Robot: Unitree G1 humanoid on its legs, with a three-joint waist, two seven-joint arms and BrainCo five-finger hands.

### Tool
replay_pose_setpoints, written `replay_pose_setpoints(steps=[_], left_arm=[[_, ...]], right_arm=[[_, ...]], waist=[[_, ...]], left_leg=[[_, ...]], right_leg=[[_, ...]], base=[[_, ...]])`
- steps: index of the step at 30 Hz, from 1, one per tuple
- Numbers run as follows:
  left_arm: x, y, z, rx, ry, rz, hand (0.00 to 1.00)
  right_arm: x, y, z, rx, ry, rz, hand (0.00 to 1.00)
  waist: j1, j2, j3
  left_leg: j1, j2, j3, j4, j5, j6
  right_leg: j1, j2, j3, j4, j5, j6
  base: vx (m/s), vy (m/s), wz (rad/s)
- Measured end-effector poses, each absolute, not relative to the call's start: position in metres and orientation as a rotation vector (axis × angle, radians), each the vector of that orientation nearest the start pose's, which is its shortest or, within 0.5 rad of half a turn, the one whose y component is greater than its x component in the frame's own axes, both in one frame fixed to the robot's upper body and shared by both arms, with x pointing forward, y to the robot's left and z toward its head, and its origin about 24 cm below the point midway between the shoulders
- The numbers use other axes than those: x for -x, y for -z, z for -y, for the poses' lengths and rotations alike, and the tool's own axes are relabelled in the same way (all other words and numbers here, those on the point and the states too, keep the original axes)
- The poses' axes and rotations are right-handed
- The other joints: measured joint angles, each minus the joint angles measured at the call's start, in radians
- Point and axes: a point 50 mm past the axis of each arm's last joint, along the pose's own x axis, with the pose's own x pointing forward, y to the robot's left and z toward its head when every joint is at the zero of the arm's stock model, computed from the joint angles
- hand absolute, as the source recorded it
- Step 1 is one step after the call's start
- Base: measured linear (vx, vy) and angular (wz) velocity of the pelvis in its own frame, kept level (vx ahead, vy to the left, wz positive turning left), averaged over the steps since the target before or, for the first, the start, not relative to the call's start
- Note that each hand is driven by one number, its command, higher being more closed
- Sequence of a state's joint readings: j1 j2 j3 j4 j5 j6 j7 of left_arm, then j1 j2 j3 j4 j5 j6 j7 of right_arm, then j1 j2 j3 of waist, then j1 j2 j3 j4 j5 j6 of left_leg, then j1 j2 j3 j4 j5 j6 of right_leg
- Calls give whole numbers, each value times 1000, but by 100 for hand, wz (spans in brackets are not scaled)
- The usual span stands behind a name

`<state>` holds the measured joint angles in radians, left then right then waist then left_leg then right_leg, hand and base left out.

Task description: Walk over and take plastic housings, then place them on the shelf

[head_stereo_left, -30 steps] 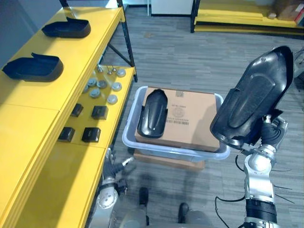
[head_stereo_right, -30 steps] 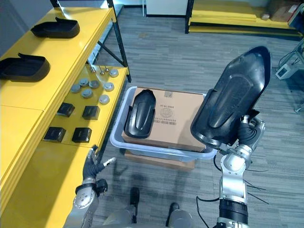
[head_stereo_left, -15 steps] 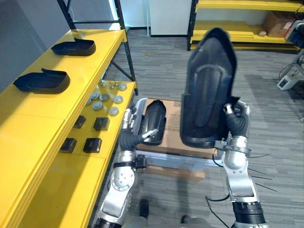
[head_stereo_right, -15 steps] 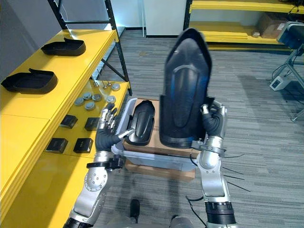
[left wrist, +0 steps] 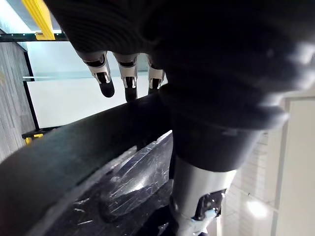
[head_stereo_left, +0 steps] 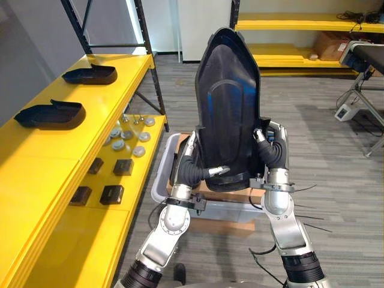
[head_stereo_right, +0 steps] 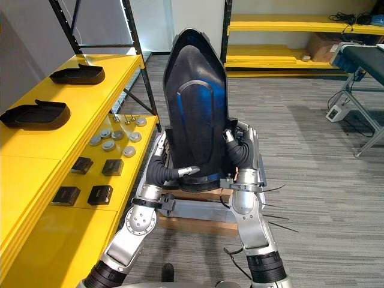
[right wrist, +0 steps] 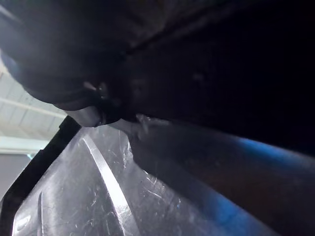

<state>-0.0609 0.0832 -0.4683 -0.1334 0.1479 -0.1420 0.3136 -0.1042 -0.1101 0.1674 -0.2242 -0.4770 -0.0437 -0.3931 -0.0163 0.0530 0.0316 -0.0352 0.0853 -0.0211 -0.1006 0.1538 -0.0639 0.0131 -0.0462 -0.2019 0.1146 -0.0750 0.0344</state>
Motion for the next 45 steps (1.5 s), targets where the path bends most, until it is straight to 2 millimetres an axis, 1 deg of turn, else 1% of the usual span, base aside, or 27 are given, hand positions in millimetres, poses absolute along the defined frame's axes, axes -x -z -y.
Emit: replay_pose_setpoints(steps=[2, 5, 7, 9, 14, 17, 19, 20, 21, 24, 25, 26, 28, 29, 31, 32, 33, 35, 37, 38, 39, 40, 41, 42, 43, 44, 45], left_arm=[[-238, -86, -60, -130, 172, 331, 100], [-240, -84, -63, -135, 148, 317, 100], [-241, -83, -65, -139, 130, 303, 100], [-243, -78, -68, -150, 113, 279, 100], [-243, -76, -71, -155, 103, 267, 100], [-244, -76, -72, -153, 98, 266, 100], [-244, -76, -75, -148, 87, 261, 100], [-243, -73, -79, -145, 70, 247, 100], [-241, -73, -79, -141, 71, 248, 100], [-241, -74, -78, -134, 64, 251, 100], [-241, -72, -84, -124, 29, 237, 100], [-241, -70, -88, -123, 6, 227, 100], [-238, -61, -110, -133, -89, 182, 100], [-237, -59, -117, -141, -111, 169, 100], [-233, -51, -136, -161, -187, 127, 100], [-232, -50, -138, -160, -202, 122, 100], [-231, -49, -139, -158, -213, 117, 100], [-230, -49, -141, -145, -223, 114, 100], [-227, -51, -141, -122, -231, 120, 100], [-225, -52, -142, -118, -236, 122, 100], [-223, -52, -143, -102, -249, 121, 100], [-220, -52, -147, -97, -270, 118, 100], [-219, -51, -149, -97, -280, 115, 100], [-217, -50, -155, -96, -303, 105, 100], [-215, -48, -158, -97, -314, 98, 100], [-213, -46, -160, -96, -325, 88, 100], [-209, -42, -163, -92, -334, 69, 100]], right_arm=[[-255, -127, 126, 471, 211, 507, 0], [-253, -126, 121, 448, 165, 518, 0], [-250, -124, 113, 420, 113, 521, 0], [-249, -121, 112, 398, 99, 511, 0], [-250, -121, 116, 340, 92, 494, 0], [-251, -123, 126, 286, 117, 489, 0], [-250, -130, 134, 242, 139, 510, 0], [-249, -139, 145, 214, 179, 541, 0], [-248, -142, 149, 224, 174, 558, 0], [-244, -152, 158, 153, 180, 600, 0], [-239, -163, 176, 99, 258, 652, 0], [-236, -167, 185, 80, 297, 675, 0], [-224, -179, 218, 36, 445, 750, 0], [-220, -180, 226, 26, 483, 764, 0], [-208, -182, 253, -11, 613, 797, 0], [-205, -182, 258, -17, 642, 801, 0], [-198, -179, 269, -23, 696, 799, 0], [-191, -169, 282, -19, 769, 761, 0], [-182, -145, 301, -25, 874, 651, 0], [-180, -136, 306, -19, 901, 611, 0], [-175, -115, 317, -4, 955, 504, 0], [-169, -88, 327, 3, 1005, 367, 0], [-165, -76, 330, 6, 1024, 300, 0], [-156, -50, 336, 1, 1059, 162, 0], [-150, -38, 337, -5, 1074, 103, 0], [-142, -20, 337, -11, 1088, 9, 0], [-126, 10, 334, -33, 1098, -142, 0]], waist=[[0, -1, -2], [1, -2, -2], [0, -3, -4], [0, -5, -11], [1, -8, -27], [1, -8, -30], [1, -8, -30], [1, -8, -30], [1, -9, -30], [2, -9, -29], [1, -9, -29], [0, -9, -29], [-6, -9, -29], [-9, -9, -29], [-21, -9, -29], [-22, -9, -29], [-22, -10, -29], [-24, -10, -29], [-26, -10, -29], [-27, -10, -29], [-28, -10, -29], [-31, -10, -29], [-31, -9, -29], [-32, -7, -29], [-34, -6, -29], [-36, -6, -29], [-39, -6, -29]], left_leg=[[0, 1, 0, 0, 0, 0], [0, 3, 2, -2, 0, 0], [1, 3, 2, -2, 0, 0], [1, 3, 3, -1, 0, 0], [1, 3, 4, -2, 0, 0], [6, 3, 4, -2, 0, 0], [8, 3, 4, -2, -1, 0], [8, 3, 4, -2, -1, -1], [8, 3, 4, -2, -1, -1], [7, 3, 4, -2, -3, -4], [7, 3, 4, -2, -5, -3], [7, 3, 5, -2, -6, -3], [7, 3, 9, -2, -7, -2], [7, 3, 10, -2, -7, -2], [5, 3, 16, -2, -7, -1], [4, 3, 17, -2, -7, -1], [4, 3, 18, -2, -8, -1], [3, 3, 18, -2, -8, -1], [0, 3, 18, -2, -8, -1], [-1, 3, 18, -2, -8, -1], [-2, 3, 17, -2, -8, -1], [-3, 3, 15, -2, -8, -1], [-3, 3, 14, -2, -8, -1], [-3, 3, 10, -2, -8, -1], [-3, 3, 9, -2, -8, -1], [-4, 3, 6, -2, -10, -4], [-6, 3, 0, -2, -12, -6]], right_leg=[[1, 3, 0, -7, 4, -1], [4, 7, 2, -24, 13, -3], [16, 8, 2, -38, 21, -2], [18, 8, 3, -45, 24, 0], [19, 9, 5, -47, 25, 1], [23, 9, 5, -47, 24, 2], [27, 9, 5, -47, 22, 5], [27, 9, 5, -47, 22, 6], [26, 9, 5, -47, 21, 7], [26, 9, 5, -47, 21, 7], [26, 9, 6, -47, 21, 7], [26, 9, 7, -47, 21, 7], [25, 9, 9, -49, 21, 8], [24, 9, 10, -49, 21, 8], [17, 9, 10, -50, 20, 8], [17, 9, 11, -51, 20, 8], [17, 9, 10, -51, 20, 8], [16, 8, 10, -51, 20, 8], [16, 8, 10, -50, 20, 8], [16, 8, 10, -50, 20, 8], [16, 8, 9, -50, 19, 8], [15, 9, 8, -49, 19, 7], [15, 9, 7, -49, 18, 6], [15, 9, 4, -49, 15, 9], [14, 9, 3, -49, 13, 8], [12, 9, -1, -48, 10, 7], [13, 9, -8, -46, 6, 8]], base=[[0, 0, 0], [0, 0, 0], [0, 0, 0], [0, 0, 0], [0, 0, 0], [0, 0, 0], [0, 0, 0], [0, 0, 0], [0, 0, 0], [0, 0, 0], [0, 0, 0], [0, 0, 0], [20, -3, -4], [15, -4, -3], [0, 0, 0], [0, 0, 0], [0, 0, 0], [0, 0, 0], [0, 0, 0], [0, 0, 0], [0, 0, 0], [0, 0, 0], [0, 0, 5], [0, 0, 5], [0, 0, 7], [0, 0, 11], [0, 0, 11]])
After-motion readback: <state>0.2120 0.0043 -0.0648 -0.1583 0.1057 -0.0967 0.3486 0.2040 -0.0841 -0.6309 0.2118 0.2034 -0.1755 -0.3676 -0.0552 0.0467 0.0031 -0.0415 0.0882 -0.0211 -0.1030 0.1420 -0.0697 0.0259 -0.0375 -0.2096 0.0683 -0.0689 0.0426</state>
